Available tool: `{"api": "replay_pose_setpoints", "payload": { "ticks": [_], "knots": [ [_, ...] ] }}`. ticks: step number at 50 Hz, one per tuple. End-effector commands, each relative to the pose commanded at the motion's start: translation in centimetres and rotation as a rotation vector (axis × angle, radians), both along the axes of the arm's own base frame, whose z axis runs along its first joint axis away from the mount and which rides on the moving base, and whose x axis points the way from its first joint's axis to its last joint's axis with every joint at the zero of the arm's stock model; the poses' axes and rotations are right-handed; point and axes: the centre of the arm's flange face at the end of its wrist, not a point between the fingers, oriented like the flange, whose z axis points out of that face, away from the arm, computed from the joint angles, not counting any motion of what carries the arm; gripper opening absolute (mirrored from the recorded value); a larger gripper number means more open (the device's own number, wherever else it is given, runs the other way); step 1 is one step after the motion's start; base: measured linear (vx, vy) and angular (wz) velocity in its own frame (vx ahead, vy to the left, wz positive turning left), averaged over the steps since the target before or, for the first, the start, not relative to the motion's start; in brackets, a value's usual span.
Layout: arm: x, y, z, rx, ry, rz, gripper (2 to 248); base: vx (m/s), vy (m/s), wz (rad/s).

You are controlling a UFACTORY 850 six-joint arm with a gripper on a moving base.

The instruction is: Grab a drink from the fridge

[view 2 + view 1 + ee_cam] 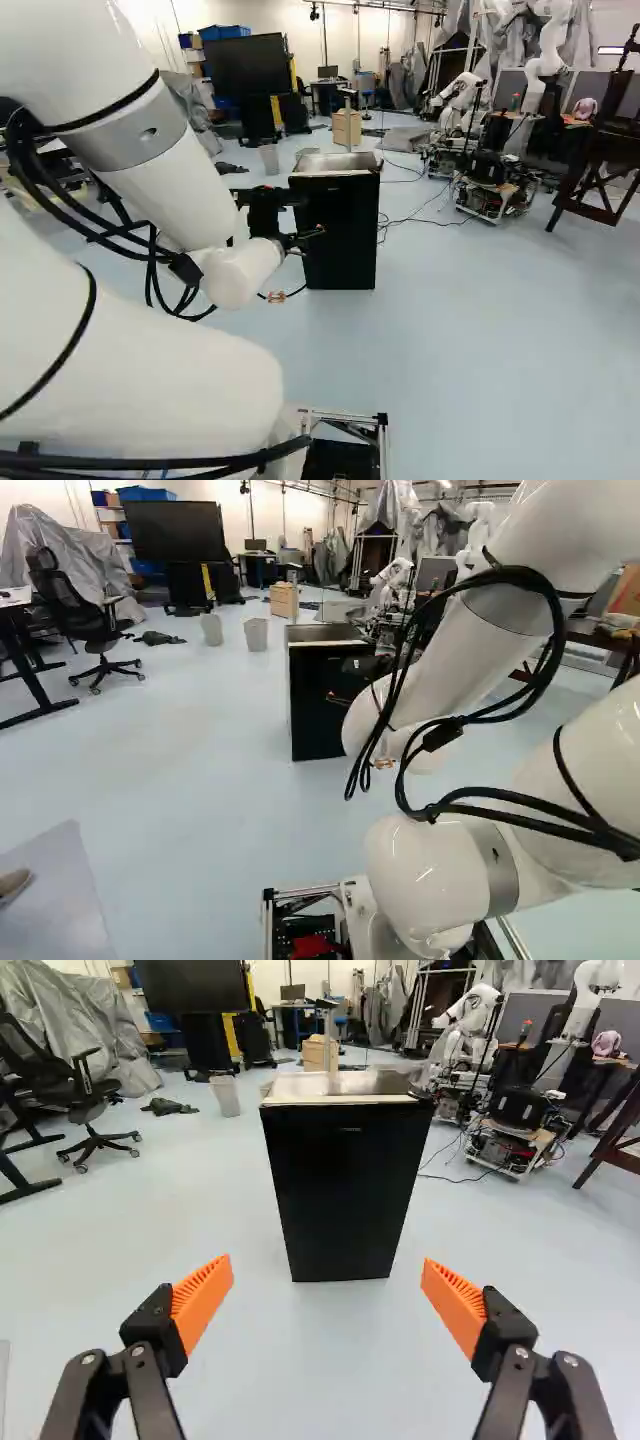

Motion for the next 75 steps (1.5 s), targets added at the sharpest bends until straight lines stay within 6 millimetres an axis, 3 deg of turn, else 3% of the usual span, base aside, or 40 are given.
{"api": "replay_pose_setpoints", "payload": {
  "ticks": [75],
  "knots": [
    [0.00,0.00,0.00,0.000,0.000,0.000,247,0.140,0.024,-0.024]
  ]
}}
